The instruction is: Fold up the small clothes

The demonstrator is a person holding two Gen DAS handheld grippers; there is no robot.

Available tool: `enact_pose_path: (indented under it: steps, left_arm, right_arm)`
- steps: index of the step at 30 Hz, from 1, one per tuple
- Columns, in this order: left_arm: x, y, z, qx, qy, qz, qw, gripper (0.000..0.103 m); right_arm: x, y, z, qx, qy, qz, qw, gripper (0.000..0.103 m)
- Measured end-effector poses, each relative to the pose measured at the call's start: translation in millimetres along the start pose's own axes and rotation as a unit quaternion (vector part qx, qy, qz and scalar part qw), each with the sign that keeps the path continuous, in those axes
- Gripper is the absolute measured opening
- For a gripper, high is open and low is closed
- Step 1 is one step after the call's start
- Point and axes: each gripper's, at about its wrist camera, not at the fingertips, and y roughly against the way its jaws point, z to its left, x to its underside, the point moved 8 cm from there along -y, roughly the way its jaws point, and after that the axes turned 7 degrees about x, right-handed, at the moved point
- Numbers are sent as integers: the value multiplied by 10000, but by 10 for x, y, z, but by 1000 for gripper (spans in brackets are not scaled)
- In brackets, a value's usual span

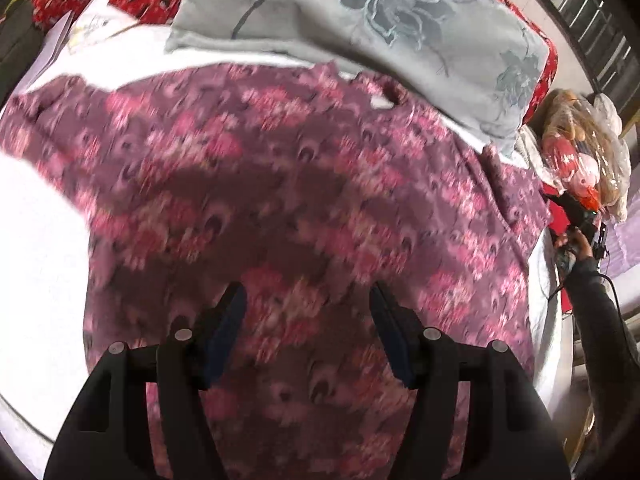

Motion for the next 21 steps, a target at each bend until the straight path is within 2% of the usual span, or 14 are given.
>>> enact_pose_path:
  steps: [1,2,3,4,5,8,9,11,13,15,19,21]
  left_arm:
    - [-69,-33,-25,39,7,-30,10000,63]
    - [-137,-58,-46,89,17,-63,9999,63]
    - [-210,-83,-64,110,19,-106,9999,63]
    - [-290,-113,-67,76,22,-145,9999,63]
    - [-377,-141,-68,37,49,-194,9998,63]
    - [-600,-200,-17,-121,208,-375,9990,63]
    - [-680,-243,25,-182,313,-405,9985,63]
    - [-749,-323,130,-262,574,-404,9972,63]
    - [-777,-389,207,-206,763,-429,9960,63]
    - [-774,-497,330,-362,947,-354,9942,63]
    - [-742,-537,377,-482,772,-421,9950,63]
    - [-723,-548,366,-466,691,-445,9955,65]
  right_arm:
    - [-35,-29,38,47,100,-39,9999,72]
    - [-62,-37,89,-1,170,-99,9998,66]
    - [-83,-18,109,-76,209,-138,9997,55]
    - [-87,-4,134,-92,295,-125,9994,21]
    - [-91,10,161,-42,401,-134,9991,14]
    - [-231,307,268,60,776,-726,9943,9]
    - [-314,468,251,63,677,-1038,9923,9]
    - [-446,691,100,187,407,-1344,9899,9]
    - [-503,716,-130,609,237,-1190,9907,9]
    - [-464,740,-243,849,220,-1110,9899,9]
    - [-315,913,-117,644,345,-1150,9907,9]
    - [-184,1000,86,336,586,-1103,9916,9]
